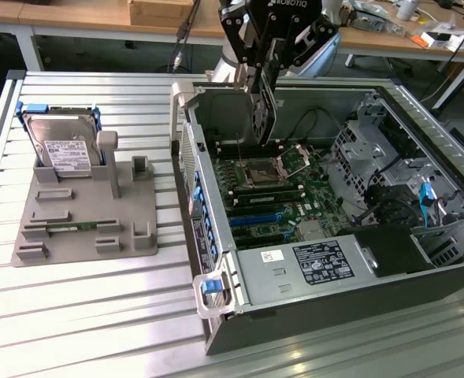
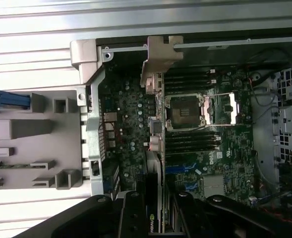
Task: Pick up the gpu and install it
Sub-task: 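Pick up the gpu and move the gpu toward the slot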
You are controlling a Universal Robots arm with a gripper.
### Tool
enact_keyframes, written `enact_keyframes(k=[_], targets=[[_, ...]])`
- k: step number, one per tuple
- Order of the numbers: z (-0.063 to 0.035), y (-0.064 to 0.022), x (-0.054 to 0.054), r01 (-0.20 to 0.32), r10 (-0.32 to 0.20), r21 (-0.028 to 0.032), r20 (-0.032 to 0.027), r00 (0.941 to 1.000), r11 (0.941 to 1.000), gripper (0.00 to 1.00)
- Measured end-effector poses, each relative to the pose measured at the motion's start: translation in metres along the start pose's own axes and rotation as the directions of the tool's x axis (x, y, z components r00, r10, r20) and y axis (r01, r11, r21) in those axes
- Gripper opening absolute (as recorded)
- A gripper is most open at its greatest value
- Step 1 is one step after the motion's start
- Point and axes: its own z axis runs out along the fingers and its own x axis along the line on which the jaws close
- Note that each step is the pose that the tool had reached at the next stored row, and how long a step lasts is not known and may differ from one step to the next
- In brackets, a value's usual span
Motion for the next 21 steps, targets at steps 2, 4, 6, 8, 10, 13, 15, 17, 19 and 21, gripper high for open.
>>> enact_keyframes(k=[2,4,6,8,10,13,15,17,19,21], targets=[[0.0001,0.0003,-0.003,0.000,0.000,0.0000,0.0000,1.0000,1.0000,0.26],[0.0001,0.0004,-0.005,0.000,0.000,0.0001,-0.0001,1.0000,1.0000,0.26],[0.0002,0.0005,-0.007,0.000,0.000,0.0000,0.0000,1.0000,1.0000,0.26],[0.0002,0.0006,-0.008,0.000,0.000,0.0000,0.0000,1.0000,1.0000,0.26],[0.0003,0.0008,-0.010,0.000,0.000,0.0000,0.0000,1.0000,1.0000,0.26],[0.0004,0.0011,-0.014,0.000,0.000,0.0001,-0.0001,1.0000,1.0000,0.26],[0.0005,0.0015,-0.020,0.000,0.000,0.0001,0.0000,1.0000,1.0000,0.26],[0.0006,0.0017,-0.022,0.000,0.000,0.0000,0.0000,1.0000,1.0000,0.26],[0.0007,0.0019,-0.025,0.000,0.000,0.0001,0.0000,1.0000,1.0000,0.26],[0.0008,0.0022,-0.029,0.000,0.000,0.0000,0.0000,1.0000,1.0000,0.26]])
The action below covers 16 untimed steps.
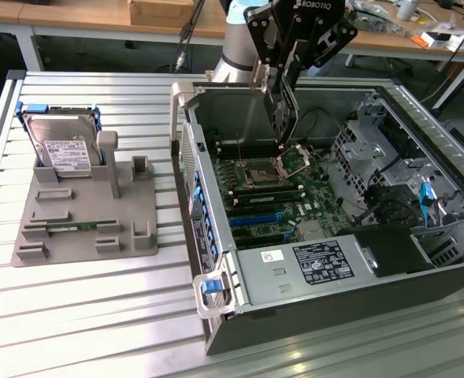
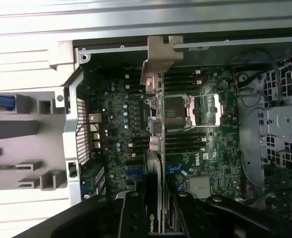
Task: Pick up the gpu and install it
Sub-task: 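Pick up the gpu and move the gpu toward the slot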
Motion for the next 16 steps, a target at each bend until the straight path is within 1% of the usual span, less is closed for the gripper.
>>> enact_keyframes(k=[1,5,10,13,16], targets=[[0.0000,0.0002,-0.002,0.000,0.000,0.0001,0.0000,1.0000,1.0000,0.26],[0.0005,0.0013,-0.018,0.000,0.000,0.0000,0.0000,1.0000,1.0000,0.26],[0.0009,0.0023,-0.031,0.000,0.000,0.0001,0.0000,1.0000,1.0000,0.26],[0.0012,0.0032,-0.043,0.000,0.000,0.0000,0.0000,1.0000,1.0000,0.26],[0.0014,0.0038,-0.051,0.000,0.000,0.0000,0.0000,1.0000,1.0000,0.26]])
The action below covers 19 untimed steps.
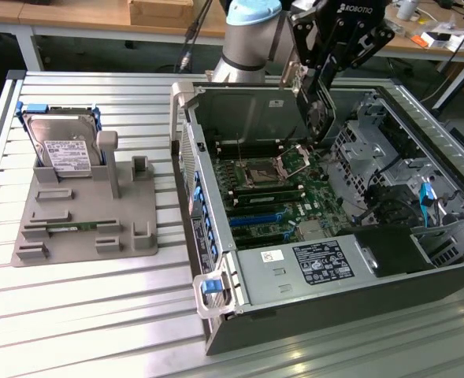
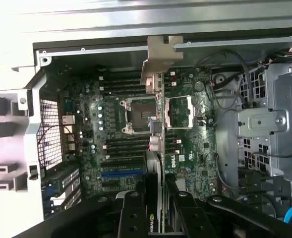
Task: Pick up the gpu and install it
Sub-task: 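Pick up the gpu and move the gpu toward the slot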
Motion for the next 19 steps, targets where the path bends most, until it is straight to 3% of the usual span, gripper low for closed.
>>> enact_keyframes(k=[19], targets=[[0.0011,0.0030,-0.039,0.000,0.000,0.0000,0.0000,1.0000,1.0000,0.26]])
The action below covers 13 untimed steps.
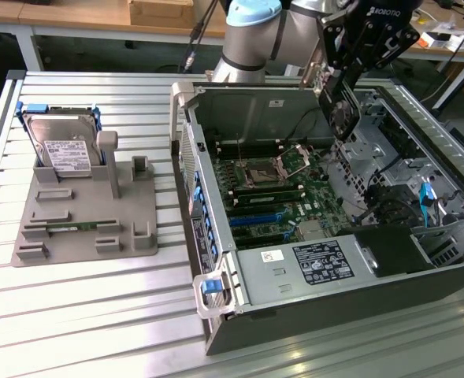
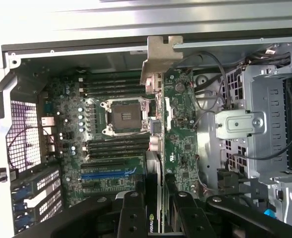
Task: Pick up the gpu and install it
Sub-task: 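Pick up the gpu and move the gpu toward the slot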
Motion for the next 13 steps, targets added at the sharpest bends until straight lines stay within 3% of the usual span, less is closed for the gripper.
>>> enact_keyframes(k=[13], targets=[[0.0011,0.0017,-0.023,0.000,0.000,0.0000,0.0000,1.0000,1.0000,0.26]])
